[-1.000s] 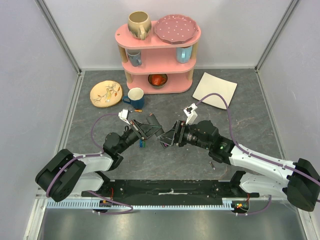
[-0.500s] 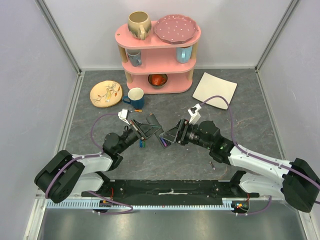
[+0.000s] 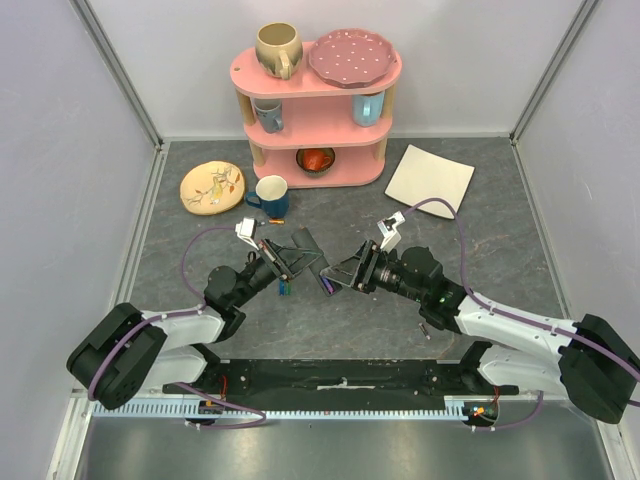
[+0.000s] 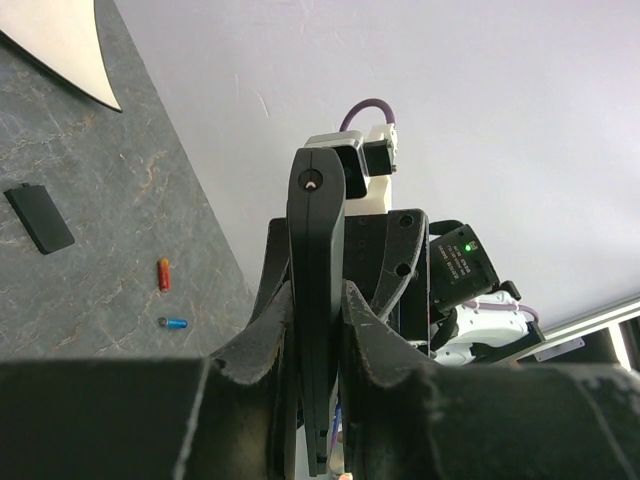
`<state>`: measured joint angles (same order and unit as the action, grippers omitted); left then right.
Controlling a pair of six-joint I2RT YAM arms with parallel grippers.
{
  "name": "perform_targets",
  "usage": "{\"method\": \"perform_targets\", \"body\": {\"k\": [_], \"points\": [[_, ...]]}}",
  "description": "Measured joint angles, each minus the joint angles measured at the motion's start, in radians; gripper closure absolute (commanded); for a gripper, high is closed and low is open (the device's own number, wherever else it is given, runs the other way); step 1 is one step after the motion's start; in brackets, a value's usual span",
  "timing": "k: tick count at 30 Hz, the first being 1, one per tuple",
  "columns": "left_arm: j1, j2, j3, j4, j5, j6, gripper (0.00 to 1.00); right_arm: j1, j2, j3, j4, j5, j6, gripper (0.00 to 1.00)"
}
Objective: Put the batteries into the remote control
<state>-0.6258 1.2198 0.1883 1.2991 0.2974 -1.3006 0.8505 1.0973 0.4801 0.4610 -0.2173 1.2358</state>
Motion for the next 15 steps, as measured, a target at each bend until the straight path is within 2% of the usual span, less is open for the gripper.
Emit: {"method": "perform_targets", "body": {"k": [5,11,15], "points": [[0.000,-0.003,0.000,-0.003,0.000,0.000,0.98,-0.001,0.000,-0.009,0.018,-0.004,0.014,0.37],[0.000,-0.003,0.004,-0.002,0.000,0.000,0.98,-0.003,0.000,-0.009,0.025,-0.014,0.014,0.28],[0.000,-0.003,0.005,-0.003,0.000,0.000,0.98,-0.004,0.000,-0.009,0.024,-0.015,0.012,0.27]]}}
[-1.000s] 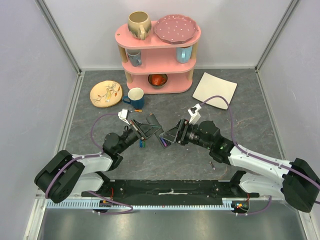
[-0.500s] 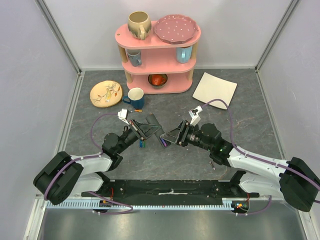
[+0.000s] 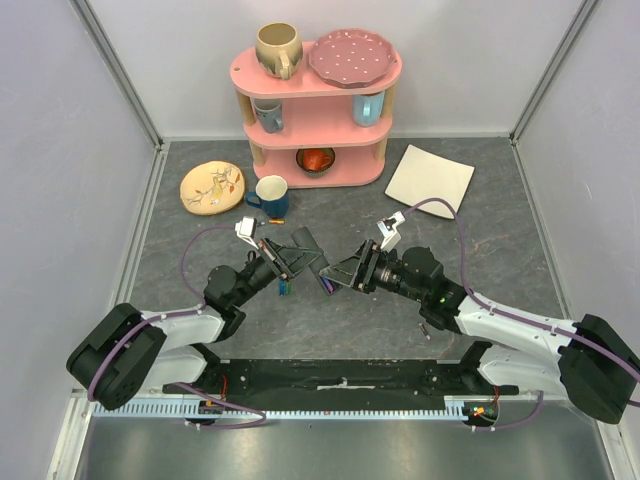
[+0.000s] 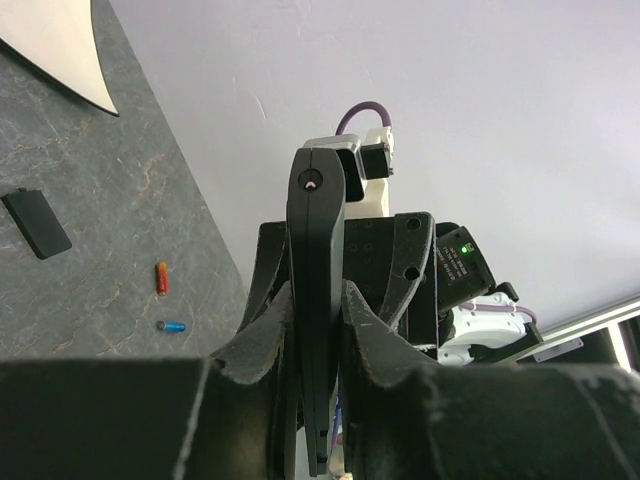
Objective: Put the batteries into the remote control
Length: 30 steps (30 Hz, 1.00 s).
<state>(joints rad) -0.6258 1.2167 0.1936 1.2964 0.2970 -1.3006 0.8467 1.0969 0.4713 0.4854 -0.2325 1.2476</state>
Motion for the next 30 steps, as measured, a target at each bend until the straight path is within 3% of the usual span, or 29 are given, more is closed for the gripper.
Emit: {"method": "perform_targets", "body": {"k": [8,22,30], "points": [[0.000,0.001,0.000,0.000,0.000,0.000,0.98,-0.005,-0.032,-0.002,0.000,-0.012,-0.017,0.29],[0.000,0.001,0.000,0.000,0.000,0.000,0.98,-0.013,-0.023,-0.024,0.001,-0.068,-0.041,0.41],[0.000,0.000,0.000,-0.003,0.000,0.000,0.98,-0.013,-0.016,-0.032,0.031,-0.077,-0.039,0.36]]}}
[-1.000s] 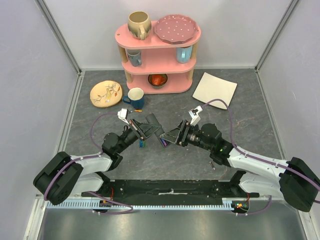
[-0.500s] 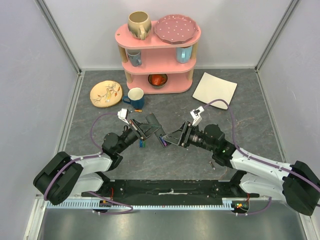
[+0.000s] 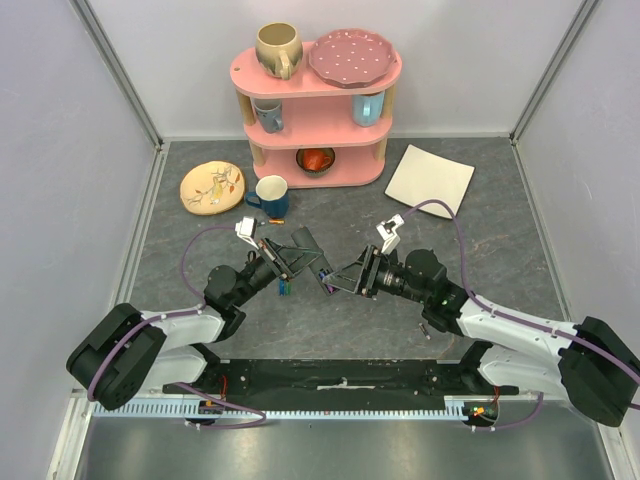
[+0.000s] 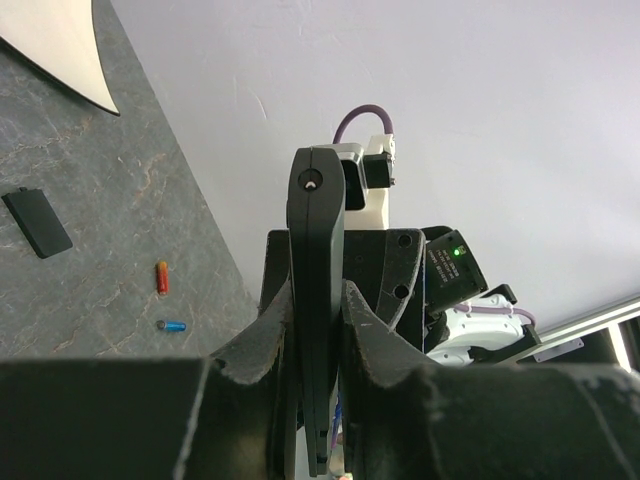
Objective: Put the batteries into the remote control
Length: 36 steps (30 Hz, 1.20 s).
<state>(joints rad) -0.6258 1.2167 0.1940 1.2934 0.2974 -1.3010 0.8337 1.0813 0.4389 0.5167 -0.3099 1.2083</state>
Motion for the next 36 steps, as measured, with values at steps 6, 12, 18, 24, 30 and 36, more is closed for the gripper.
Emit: {"method": "perform_targets", "body": {"k": [6,12,18,24,30,36], "points": [[0.000,0.000,0.000,0.000,0.000,0.000,0.98,0.000,-0.002,-0.007,0.002,0.001,0.003,0.39],[0.000,0.000,0.000,0.000,0.000,0.000,0.98,-0.001,-0.011,-0.007,0.002,0.009,0.003,0.43],[0.000,-0.002,0.000,-0.001,0.000,0.000,0.98,-0.001,-0.011,-0.007,0.003,0.013,0.003,0.48],[0.000,-0.002,0.001,-0.005,0.000,0.000,0.98,-0.001,-0.011,-0.007,0.006,0.013,0.003,0.53],[0.000,-0.002,0.007,-0.015,0.000,0.000,0.98,-0.001,-0.010,-0.007,0.014,0.013,0.003,0.57],[0.000,-0.002,0.011,-0.030,0.000,0.001,0.98,-0.001,0.000,-0.007,0.023,0.014,0.003,0.60]]}}
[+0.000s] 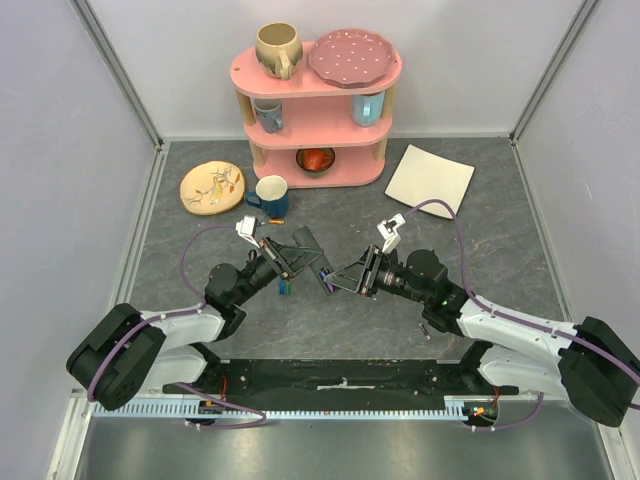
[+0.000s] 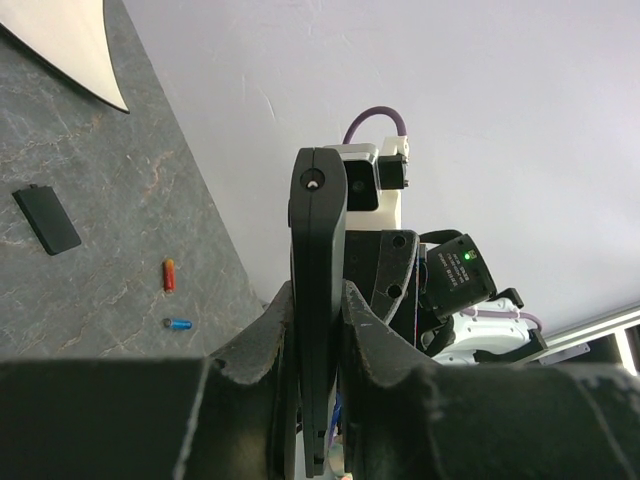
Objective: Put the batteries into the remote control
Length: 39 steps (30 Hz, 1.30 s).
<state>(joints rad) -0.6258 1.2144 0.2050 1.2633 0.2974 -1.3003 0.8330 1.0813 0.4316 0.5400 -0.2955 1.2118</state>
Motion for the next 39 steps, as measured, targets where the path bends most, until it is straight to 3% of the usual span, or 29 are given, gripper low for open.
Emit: {"method": "perform_targets", "body": {"k": [23,27,34,39], "points": [[0.001,0.000,0.014,-0.020,-0.001,0.004,0.98,0.000,0.012,0.003,0.013,0.004,-0.004,0.69],[0.001,0.000,0.014,-0.021,-0.001,0.004,0.98,0.000,0.012,0.003,0.013,0.005,-0.005,0.62],[0.000,0.000,0.014,-0.017,0.000,0.005,0.98,0.000,0.008,0.003,-0.019,0.016,-0.008,0.39],[0.000,0.000,0.014,-0.002,0.000,0.004,0.98,-0.001,-0.022,0.010,-0.078,0.027,-0.019,0.29]]}}
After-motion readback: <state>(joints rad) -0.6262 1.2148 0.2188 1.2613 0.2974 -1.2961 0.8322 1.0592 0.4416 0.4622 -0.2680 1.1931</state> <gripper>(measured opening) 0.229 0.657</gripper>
